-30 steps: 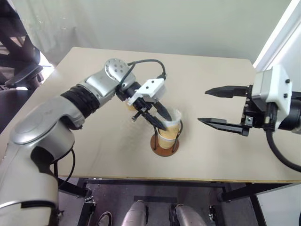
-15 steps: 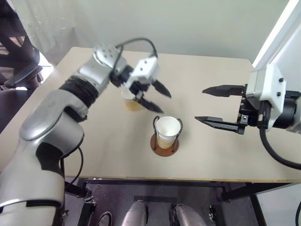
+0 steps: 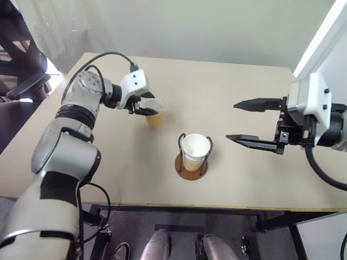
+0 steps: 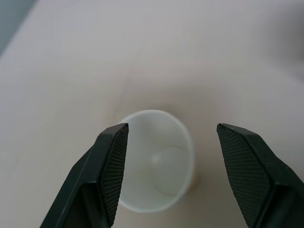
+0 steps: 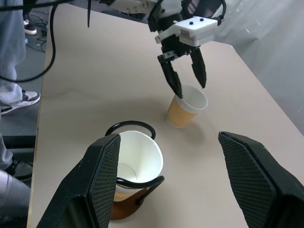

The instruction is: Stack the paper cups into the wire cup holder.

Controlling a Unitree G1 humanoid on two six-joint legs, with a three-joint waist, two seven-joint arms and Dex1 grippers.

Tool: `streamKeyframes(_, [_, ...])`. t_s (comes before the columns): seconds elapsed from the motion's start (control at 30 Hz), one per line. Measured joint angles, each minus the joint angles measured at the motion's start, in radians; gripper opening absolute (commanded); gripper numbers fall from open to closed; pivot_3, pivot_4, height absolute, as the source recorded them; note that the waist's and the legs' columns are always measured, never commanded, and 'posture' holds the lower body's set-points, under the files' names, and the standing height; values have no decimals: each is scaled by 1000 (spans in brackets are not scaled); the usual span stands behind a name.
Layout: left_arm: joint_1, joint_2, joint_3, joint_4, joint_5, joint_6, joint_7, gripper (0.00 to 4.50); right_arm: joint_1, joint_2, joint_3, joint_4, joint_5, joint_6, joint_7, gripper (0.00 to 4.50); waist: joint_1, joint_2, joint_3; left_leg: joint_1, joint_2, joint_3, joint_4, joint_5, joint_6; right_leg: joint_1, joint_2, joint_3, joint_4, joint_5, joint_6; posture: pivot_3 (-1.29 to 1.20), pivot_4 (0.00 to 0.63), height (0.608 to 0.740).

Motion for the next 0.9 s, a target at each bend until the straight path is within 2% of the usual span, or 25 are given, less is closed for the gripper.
streamKeyframes(0.17, [45, -35, 91, 0, 70, 36, -10, 3172, -9, -1, 10, 15, -12, -10, 14, 3383, -2, 0, 0, 2, -1, 12, 0, 2, 3, -1, 1, 1, 0, 1, 1, 0, 150, 740])
streamKeyframes(0.4, [54, -48, 166, 0, 173, 58, 16, 3172, -12, -1, 20, 14, -17, -10, 16, 3383, -4, 0, 0, 2, 0, 16, 1, 2, 8, -1, -6, 2, 1, 2, 3, 0, 150, 740])
streamKeyframes(0.9, [101, -121, 255, 2, 294, 100, 88, 3172, -17, -6, 21, -1, 4, 20, 12, 3383, -9, 2, 1, 1, -11, 19, 3, 6, 16, -1, -16, 4, 1, 7, 11, 0, 150, 740])
